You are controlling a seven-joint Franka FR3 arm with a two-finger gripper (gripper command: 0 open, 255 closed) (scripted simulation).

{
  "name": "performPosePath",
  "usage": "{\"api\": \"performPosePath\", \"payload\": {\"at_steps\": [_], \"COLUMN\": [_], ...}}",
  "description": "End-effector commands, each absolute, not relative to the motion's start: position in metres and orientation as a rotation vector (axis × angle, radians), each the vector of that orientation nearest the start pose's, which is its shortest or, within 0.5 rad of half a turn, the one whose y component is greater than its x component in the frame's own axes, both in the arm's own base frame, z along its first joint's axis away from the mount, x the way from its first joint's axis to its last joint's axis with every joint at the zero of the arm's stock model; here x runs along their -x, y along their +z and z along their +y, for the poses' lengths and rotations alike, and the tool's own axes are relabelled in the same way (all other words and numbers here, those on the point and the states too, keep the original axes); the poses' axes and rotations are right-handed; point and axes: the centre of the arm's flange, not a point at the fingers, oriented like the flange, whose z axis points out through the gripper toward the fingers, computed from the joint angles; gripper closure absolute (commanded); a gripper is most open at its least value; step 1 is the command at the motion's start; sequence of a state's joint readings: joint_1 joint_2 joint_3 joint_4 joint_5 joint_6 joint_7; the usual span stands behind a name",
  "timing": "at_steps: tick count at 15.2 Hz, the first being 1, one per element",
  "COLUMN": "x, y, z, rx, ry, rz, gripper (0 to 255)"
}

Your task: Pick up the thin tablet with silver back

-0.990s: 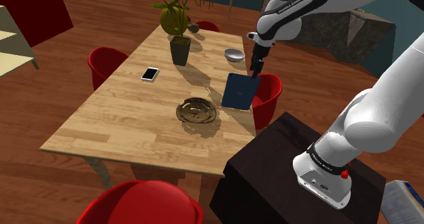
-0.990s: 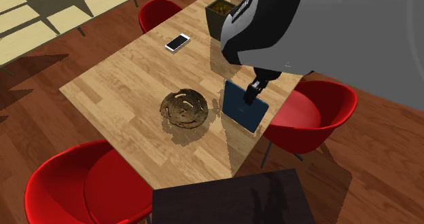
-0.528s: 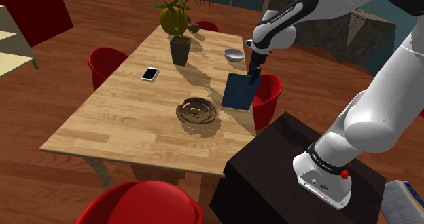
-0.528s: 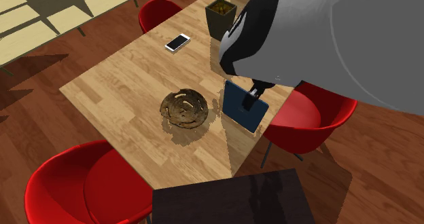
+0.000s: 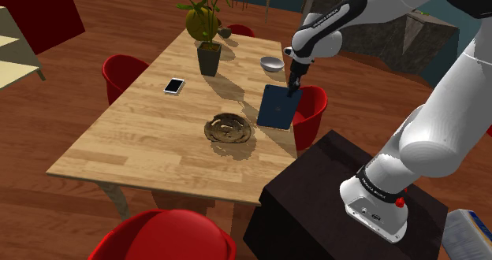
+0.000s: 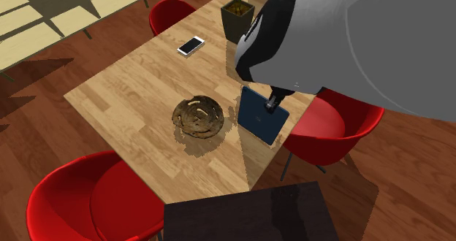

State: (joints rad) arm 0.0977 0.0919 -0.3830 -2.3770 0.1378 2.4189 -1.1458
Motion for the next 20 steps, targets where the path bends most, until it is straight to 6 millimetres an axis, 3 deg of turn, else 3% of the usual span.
{"api": "performPosePath", "payload": {"at_steps": [1, 3, 18, 20], "x": [-0.478, -0.477, -0.477, -0.477], "y": [0.283, 0.283, 0.362, 0.363], "z": [-0.14, -0.141, -0.141, -0.141], "rx": [2.856, 2.856, 2.856, 2.856], "ry": [-0.006, -0.006, -0.006, -0.006], "rz": [-1.134, -1.134, -1.134, -1.134], "gripper": [255, 255, 255, 255]}}
